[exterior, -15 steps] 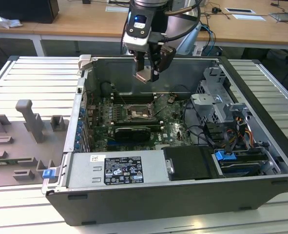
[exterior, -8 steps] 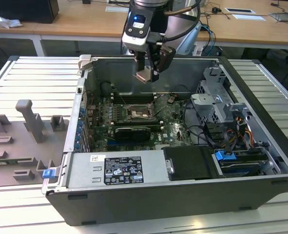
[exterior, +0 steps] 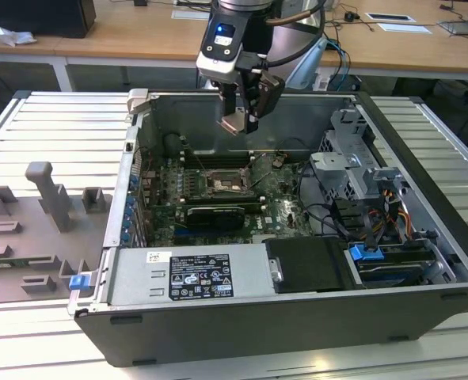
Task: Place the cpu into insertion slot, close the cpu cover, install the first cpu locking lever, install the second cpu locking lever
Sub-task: 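Place the cpu into insertion slot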
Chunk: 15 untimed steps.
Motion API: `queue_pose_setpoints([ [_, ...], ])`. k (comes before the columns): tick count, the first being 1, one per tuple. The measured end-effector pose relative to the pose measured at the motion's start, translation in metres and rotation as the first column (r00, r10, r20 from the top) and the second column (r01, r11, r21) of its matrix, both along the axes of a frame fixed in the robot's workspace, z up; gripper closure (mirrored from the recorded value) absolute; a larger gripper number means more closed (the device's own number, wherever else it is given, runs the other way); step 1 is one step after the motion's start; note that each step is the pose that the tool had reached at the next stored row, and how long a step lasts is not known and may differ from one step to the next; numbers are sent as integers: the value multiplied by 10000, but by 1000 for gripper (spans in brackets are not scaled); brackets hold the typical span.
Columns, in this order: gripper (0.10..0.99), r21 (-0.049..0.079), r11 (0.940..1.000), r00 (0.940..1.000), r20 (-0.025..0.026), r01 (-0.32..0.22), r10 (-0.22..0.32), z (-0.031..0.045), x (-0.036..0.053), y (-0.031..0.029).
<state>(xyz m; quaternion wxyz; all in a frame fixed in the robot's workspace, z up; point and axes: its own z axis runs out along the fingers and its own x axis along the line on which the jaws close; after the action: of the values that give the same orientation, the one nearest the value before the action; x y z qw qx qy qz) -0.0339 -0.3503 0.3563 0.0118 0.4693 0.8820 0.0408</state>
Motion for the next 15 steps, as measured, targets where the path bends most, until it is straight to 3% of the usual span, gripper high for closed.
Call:
queue_pose_setpoints([
  [15, 545, 0, 9986, 9986, 0, 525, -525, 0, 0, 0],
])
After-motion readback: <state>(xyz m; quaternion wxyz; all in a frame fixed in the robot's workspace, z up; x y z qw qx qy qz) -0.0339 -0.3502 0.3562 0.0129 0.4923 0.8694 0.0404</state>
